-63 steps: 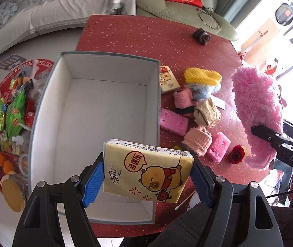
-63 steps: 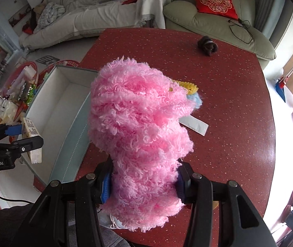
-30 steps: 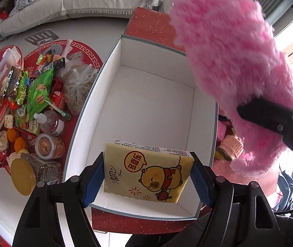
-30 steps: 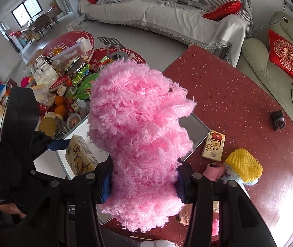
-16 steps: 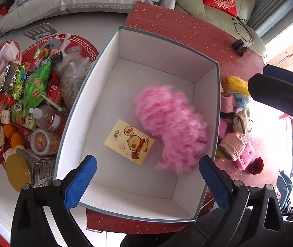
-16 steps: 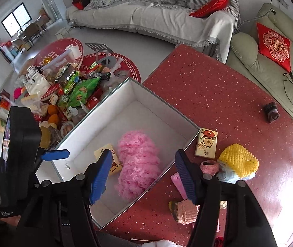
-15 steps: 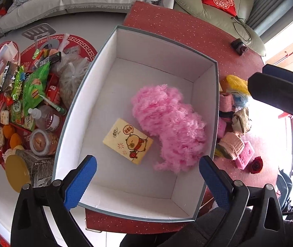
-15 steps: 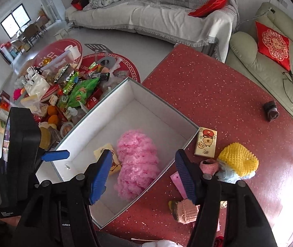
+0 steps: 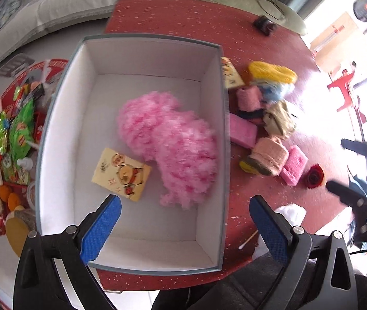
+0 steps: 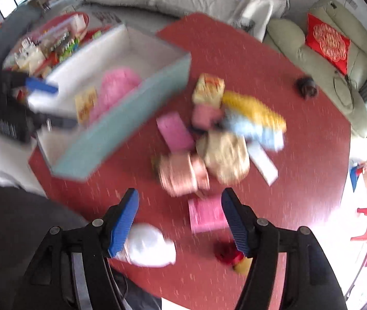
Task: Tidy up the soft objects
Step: 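Grasp the white string-tied bag with the right tool while the left tool grasps the pink knitted mitten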
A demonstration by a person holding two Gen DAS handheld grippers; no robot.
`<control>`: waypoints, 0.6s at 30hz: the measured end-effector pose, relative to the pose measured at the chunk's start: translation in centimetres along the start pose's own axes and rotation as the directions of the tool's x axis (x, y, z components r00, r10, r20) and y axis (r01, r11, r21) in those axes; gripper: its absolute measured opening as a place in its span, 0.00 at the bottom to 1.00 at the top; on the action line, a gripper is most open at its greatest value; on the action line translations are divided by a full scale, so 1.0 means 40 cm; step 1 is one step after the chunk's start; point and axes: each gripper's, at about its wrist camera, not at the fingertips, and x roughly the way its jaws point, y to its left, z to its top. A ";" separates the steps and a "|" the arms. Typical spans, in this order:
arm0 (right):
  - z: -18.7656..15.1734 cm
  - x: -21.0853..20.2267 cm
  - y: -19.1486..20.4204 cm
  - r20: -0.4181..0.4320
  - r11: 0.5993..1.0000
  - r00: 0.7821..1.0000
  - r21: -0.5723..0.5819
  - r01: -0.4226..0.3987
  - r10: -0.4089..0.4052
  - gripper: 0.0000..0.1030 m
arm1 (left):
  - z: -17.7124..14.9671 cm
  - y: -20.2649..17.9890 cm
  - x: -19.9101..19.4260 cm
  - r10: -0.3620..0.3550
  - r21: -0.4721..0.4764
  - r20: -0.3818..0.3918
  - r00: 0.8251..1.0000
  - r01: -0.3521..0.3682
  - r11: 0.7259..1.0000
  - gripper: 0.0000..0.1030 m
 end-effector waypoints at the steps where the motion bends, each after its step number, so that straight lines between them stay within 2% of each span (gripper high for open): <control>1: -0.036 0.005 -0.009 -0.018 1.000 1.000 0.002 -0.004 0.004 0.68 | 0.006 -0.025 0.001 -0.013 0.030 -0.004 1.000 0.013 0.999 0.97; 3: -0.097 0.012 -0.006 -0.033 0.999 0.999 -0.032 -0.005 0.004 0.68 | 0.022 -0.075 0.000 -0.038 0.086 -0.006 0.999 0.038 0.996 0.97; 7: -0.185 0.042 0.066 -0.046 0.969 0.999 -0.245 0.005 -0.016 0.68 | 0.058 -0.181 0.008 -0.100 0.198 -0.026 0.995 0.103 0.975 0.97; 10: -0.220 0.070 0.136 -0.027 0.893 0.999 -0.449 0.024 -0.040 0.68 | 0.074 -0.262 0.045 -0.097 0.301 -0.068 0.993 0.113 0.947 0.97; 12: -0.224 0.088 0.154 -0.011 0.848 0.999 -0.530 0.024 -0.035 0.68 | 0.082 -0.309 0.089 -0.079 0.349 -0.104 0.991 0.111 0.930 0.97; 15: -0.229 0.117 0.177 -0.002 0.767 1.000 -0.641 0.017 -0.024 0.68 | 0.093 -0.360 0.156 -0.055 0.366 -0.160 0.986 0.111 0.924 0.97; 18: -0.243 0.130 0.196 0.001 0.667 1.000 -0.745 0.000 0.000 0.68 | 0.088 -0.387 0.218 -0.012 0.390 -0.206 0.979 0.093 0.916 0.97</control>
